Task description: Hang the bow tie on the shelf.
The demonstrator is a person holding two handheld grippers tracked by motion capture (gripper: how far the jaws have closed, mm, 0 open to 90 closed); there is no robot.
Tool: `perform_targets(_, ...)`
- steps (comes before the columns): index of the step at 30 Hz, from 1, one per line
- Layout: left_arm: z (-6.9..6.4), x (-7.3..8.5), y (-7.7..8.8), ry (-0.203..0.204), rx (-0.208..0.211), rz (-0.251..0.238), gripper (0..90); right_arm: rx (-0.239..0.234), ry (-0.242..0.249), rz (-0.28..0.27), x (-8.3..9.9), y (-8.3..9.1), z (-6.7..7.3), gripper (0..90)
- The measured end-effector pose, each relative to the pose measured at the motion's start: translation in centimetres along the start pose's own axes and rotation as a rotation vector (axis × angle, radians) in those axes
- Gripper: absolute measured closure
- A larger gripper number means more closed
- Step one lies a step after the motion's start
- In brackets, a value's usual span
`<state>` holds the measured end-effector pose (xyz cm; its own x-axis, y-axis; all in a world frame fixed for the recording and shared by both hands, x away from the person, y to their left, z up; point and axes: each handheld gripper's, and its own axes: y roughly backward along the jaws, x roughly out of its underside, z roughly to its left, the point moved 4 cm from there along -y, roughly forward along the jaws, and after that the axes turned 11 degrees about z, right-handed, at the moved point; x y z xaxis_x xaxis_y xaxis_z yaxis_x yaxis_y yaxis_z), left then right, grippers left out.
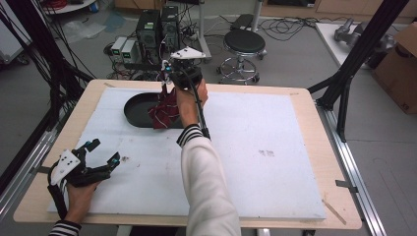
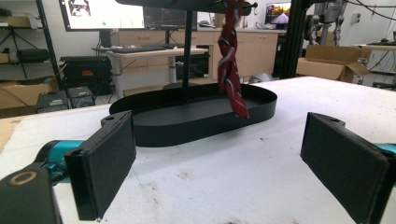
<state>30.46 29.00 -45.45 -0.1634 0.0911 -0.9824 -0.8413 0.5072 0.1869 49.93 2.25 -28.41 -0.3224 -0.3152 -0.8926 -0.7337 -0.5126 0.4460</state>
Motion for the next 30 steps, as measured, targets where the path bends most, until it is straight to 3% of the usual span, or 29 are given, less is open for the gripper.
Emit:
perform_targets(18, 0.0, 0.0, 0.0, 0.005, 0.003, 0.002, 10.7, 0.079, 0.029, 0.051, 0.7, -3.9, -2.3, 87.3)
perform_targets(26, 0.0, 0.0, 0.0, 0.003, 0.001, 0.001, 10.7, 0.101, 0.065, 0.076, 0.3, -4.4, -3.1, 87.1)
perform_targets(30, 0.0, 0.0, 0.0, 0.002, 0.001, 0.004, 10.7, 0.090, 0.053, 0.109, 0.9, -4.6, -3.8, 85.3)
